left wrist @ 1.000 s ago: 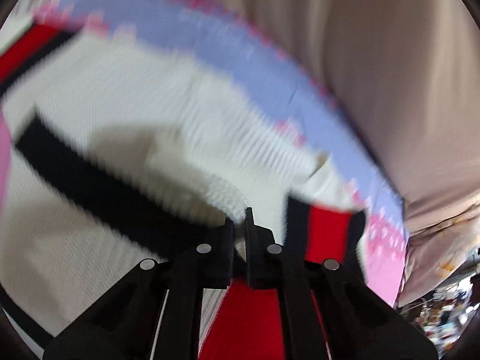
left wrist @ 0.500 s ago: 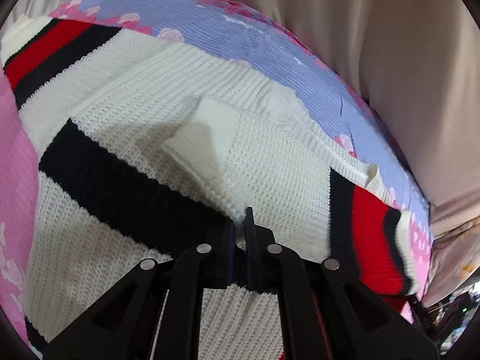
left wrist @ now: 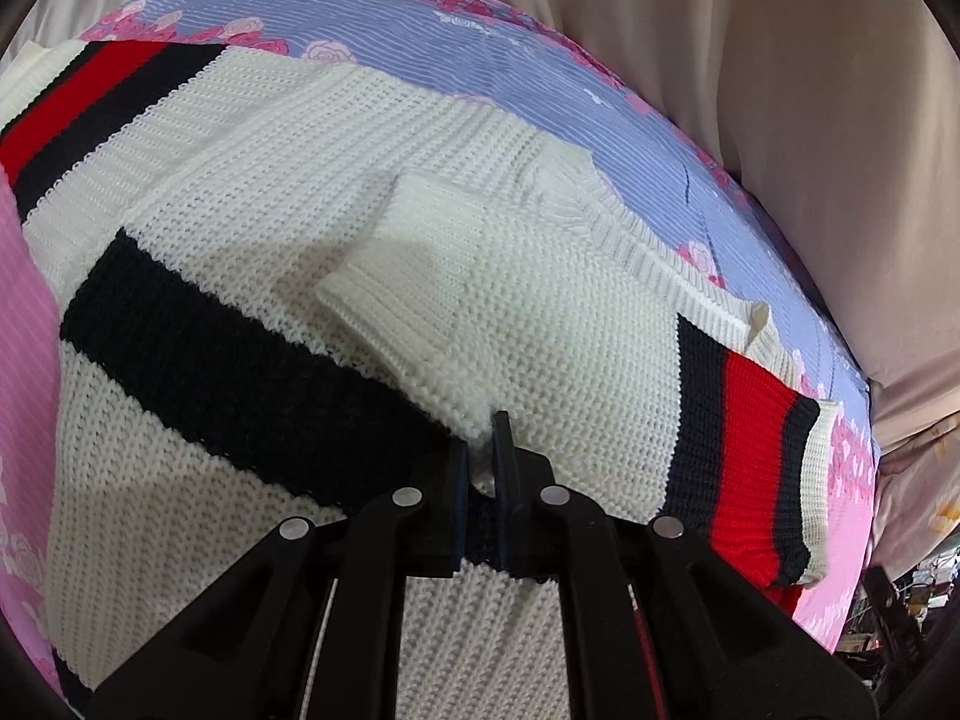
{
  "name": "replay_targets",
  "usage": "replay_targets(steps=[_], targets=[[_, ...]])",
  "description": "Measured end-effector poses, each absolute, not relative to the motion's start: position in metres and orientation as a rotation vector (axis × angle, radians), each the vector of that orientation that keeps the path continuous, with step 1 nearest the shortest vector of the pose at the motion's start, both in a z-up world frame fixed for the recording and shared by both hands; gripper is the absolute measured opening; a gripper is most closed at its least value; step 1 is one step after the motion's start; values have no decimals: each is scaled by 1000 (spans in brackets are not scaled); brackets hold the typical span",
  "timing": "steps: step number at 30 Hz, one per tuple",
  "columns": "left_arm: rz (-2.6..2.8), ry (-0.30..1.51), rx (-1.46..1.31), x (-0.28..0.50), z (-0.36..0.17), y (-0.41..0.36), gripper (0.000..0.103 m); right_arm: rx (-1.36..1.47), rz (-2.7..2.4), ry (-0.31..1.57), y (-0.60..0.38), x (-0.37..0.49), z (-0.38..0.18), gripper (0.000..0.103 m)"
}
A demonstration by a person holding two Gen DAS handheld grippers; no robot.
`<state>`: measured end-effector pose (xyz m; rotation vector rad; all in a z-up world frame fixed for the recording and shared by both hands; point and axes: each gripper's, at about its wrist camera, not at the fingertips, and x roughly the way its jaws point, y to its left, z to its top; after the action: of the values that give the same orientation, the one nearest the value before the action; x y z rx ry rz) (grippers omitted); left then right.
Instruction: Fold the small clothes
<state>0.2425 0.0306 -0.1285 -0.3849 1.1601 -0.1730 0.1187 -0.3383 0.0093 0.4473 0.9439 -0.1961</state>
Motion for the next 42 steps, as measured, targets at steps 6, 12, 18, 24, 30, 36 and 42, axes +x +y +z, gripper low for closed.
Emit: replay_targets(steps=[6,12,18,24,30,36,42], targets=[[-172,1152,-412,240,-130,35,8,310,-190,1122,-322,164,-57,9],[-188,1145,-423,241,-131,37,8,410,-219,1070,-355,156,-29,23],[-181,1147,-415,241,-129,34,8,517,-240,1017,-399,238,-30,65],[-171,1141,-406,240,-128,32,9,466,-158,1090,-398,281,-56,17],[-169,1136,-370,240,-127,29,9,486,-368,1089,-441,261,-73,0],[-175,1151,-428,239,-129,37,9,555,-246,923,-416,202,-6,29],[-178,1139,-417,236,-129,37,9,376,-147,1098,-336,152,-46,21]])
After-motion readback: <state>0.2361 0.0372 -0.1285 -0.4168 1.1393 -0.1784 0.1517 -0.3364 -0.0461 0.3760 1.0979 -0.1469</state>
